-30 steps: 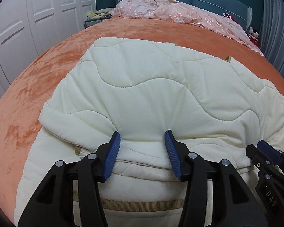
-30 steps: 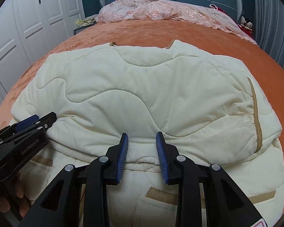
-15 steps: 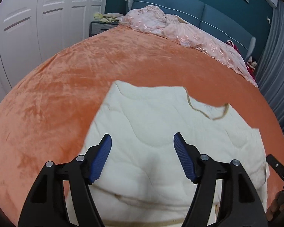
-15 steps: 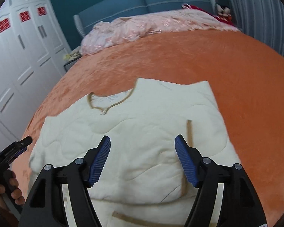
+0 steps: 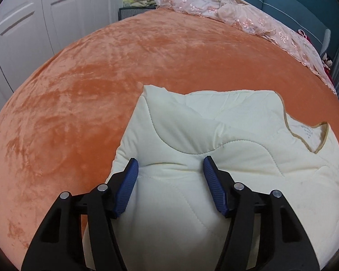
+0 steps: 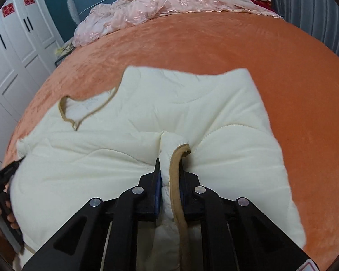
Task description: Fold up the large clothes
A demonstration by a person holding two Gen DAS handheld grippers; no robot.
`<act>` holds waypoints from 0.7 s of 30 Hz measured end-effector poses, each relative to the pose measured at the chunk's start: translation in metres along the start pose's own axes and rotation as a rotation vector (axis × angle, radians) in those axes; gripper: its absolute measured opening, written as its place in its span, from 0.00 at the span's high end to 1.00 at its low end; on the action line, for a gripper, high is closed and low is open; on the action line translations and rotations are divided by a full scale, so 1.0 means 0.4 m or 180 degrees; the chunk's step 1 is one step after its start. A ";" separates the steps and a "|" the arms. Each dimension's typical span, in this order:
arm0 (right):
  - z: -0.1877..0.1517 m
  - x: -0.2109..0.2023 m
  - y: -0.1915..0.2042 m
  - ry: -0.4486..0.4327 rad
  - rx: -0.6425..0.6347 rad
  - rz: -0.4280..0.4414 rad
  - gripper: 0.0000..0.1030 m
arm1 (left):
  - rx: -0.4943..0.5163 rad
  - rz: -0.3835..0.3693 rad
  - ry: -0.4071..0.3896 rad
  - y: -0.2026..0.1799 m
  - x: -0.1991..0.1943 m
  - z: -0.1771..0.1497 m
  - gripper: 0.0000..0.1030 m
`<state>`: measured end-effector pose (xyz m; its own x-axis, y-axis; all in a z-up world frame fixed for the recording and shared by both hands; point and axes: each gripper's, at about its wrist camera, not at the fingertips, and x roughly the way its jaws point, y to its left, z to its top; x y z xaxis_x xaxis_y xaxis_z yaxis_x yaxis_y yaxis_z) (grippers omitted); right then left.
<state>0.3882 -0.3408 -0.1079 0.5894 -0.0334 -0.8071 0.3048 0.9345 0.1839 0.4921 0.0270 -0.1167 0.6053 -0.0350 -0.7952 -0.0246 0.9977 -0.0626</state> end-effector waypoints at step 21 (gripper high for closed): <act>0.290 0.190 0.420 0.0269 0.0121 0.1369 0.50 | -0.0419 -0.0486 0.0369 -0.007 0.102 0.174 0.41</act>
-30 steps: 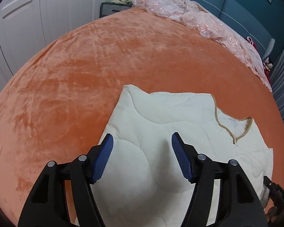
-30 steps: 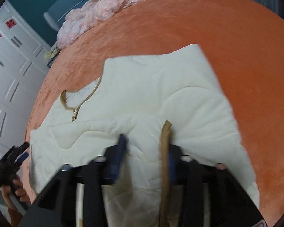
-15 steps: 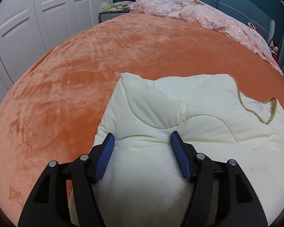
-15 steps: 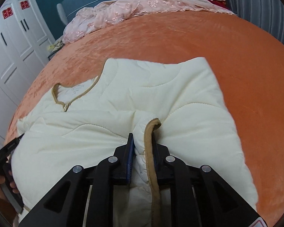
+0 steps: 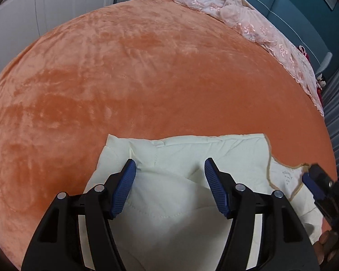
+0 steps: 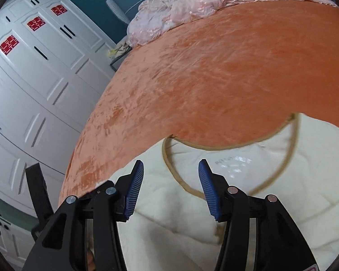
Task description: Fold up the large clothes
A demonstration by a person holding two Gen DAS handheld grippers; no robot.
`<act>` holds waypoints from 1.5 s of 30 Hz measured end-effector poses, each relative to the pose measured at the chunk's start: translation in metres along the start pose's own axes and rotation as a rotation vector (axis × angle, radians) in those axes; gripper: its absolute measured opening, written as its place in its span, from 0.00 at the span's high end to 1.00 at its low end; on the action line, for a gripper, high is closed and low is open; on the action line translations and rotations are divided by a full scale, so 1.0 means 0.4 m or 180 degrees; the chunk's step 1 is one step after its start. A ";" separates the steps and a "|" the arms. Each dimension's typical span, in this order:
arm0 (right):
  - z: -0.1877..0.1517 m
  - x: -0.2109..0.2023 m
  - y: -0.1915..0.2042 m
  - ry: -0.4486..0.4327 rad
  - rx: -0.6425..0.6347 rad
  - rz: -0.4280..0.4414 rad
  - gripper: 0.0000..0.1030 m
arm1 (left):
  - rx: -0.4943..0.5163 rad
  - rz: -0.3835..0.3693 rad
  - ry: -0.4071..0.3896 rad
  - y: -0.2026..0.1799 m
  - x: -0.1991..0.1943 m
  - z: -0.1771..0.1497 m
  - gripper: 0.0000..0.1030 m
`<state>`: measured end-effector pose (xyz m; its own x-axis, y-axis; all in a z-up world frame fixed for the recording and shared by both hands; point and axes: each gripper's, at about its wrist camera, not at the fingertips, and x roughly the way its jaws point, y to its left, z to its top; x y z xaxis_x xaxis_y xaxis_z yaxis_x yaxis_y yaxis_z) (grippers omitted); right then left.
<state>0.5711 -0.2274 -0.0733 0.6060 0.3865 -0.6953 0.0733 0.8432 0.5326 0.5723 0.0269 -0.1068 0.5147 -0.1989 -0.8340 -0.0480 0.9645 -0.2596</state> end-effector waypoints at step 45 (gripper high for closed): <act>-0.107 -0.188 -0.411 -0.0499 0.0361 -0.0985 1.00 | 0.1452 -0.0200 -0.0130 -0.536 0.088 -0.231 0.37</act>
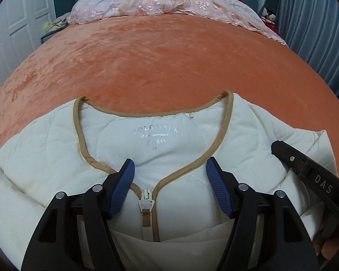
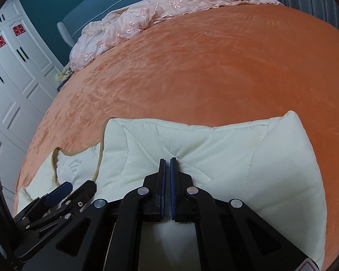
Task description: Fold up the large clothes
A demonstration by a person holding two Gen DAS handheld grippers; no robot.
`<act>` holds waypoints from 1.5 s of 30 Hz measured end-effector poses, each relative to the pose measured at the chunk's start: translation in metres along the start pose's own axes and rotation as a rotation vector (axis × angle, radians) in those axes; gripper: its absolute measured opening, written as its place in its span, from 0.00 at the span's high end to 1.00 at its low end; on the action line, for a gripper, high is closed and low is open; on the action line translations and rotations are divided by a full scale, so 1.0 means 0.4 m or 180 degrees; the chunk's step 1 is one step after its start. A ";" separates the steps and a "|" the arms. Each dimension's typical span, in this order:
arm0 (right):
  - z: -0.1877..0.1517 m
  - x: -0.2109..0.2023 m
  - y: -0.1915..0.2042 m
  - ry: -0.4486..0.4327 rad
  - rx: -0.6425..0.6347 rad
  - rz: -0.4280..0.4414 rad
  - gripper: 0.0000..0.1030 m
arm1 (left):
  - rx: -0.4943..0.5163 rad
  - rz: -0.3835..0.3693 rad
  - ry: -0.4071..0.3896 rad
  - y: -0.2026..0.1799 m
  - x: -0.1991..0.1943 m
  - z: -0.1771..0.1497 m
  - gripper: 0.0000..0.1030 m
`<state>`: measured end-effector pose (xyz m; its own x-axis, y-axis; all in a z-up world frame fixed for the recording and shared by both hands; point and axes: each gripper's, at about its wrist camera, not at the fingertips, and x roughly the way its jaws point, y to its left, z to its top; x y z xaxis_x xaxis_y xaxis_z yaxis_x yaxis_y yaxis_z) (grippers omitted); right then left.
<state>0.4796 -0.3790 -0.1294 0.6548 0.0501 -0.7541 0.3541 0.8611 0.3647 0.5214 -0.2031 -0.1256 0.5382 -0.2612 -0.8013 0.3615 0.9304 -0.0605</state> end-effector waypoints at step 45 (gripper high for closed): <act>-0.194 -0.389 0.032 -0.0198 -0.0212 0.0320 0.53 | -0.0820 0.0126 -0.0211 0.416 -0.365 -0.202 0.15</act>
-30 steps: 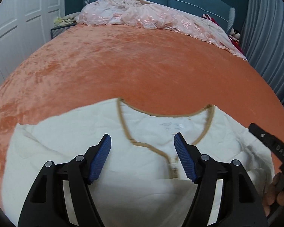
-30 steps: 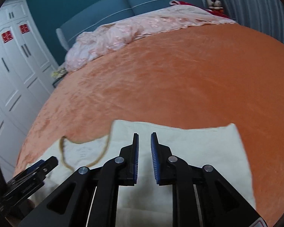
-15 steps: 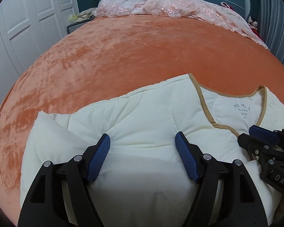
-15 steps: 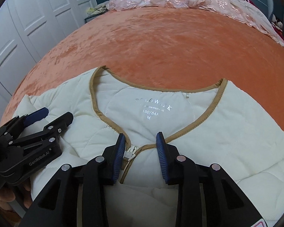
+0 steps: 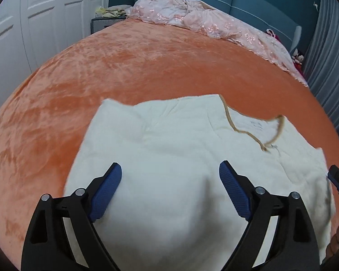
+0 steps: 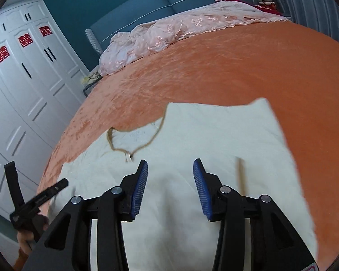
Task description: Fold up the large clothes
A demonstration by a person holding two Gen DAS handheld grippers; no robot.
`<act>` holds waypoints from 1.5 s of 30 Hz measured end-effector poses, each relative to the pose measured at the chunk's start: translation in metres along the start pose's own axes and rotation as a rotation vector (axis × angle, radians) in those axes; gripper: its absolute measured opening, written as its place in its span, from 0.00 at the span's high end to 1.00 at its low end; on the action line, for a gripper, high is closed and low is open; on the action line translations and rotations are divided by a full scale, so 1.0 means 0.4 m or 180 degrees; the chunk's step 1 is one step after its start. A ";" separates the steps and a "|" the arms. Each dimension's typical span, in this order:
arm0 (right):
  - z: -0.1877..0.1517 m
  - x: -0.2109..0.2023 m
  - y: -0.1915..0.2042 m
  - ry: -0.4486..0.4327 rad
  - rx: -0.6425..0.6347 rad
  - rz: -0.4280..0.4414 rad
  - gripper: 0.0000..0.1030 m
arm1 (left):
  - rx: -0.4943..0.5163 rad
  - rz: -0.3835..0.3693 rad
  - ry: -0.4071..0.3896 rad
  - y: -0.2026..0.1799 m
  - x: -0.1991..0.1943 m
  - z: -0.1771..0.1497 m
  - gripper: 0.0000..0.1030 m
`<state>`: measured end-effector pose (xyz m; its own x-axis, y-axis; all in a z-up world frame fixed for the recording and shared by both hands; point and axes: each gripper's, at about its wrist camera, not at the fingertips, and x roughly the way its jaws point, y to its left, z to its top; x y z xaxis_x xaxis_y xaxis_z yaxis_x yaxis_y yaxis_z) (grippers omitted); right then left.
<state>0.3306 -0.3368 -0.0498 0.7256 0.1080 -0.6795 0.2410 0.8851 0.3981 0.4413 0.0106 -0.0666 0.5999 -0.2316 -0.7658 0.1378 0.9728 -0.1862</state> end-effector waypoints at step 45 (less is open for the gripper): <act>-0.736 -1.067 -0.083 0.1690 -0.0337 0.0069 0.94 | -0.0137 -0.0217 0.1123 0.216 -1.086 -0.797 0.94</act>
<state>-0.1769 -0.2792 0.0456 0.2976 0.3165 -0.9007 0.1434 0.9179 0.3699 -0.0585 0.1932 0.0537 0.2805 -0.2911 -0.9147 0.1302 0.9556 -0.2642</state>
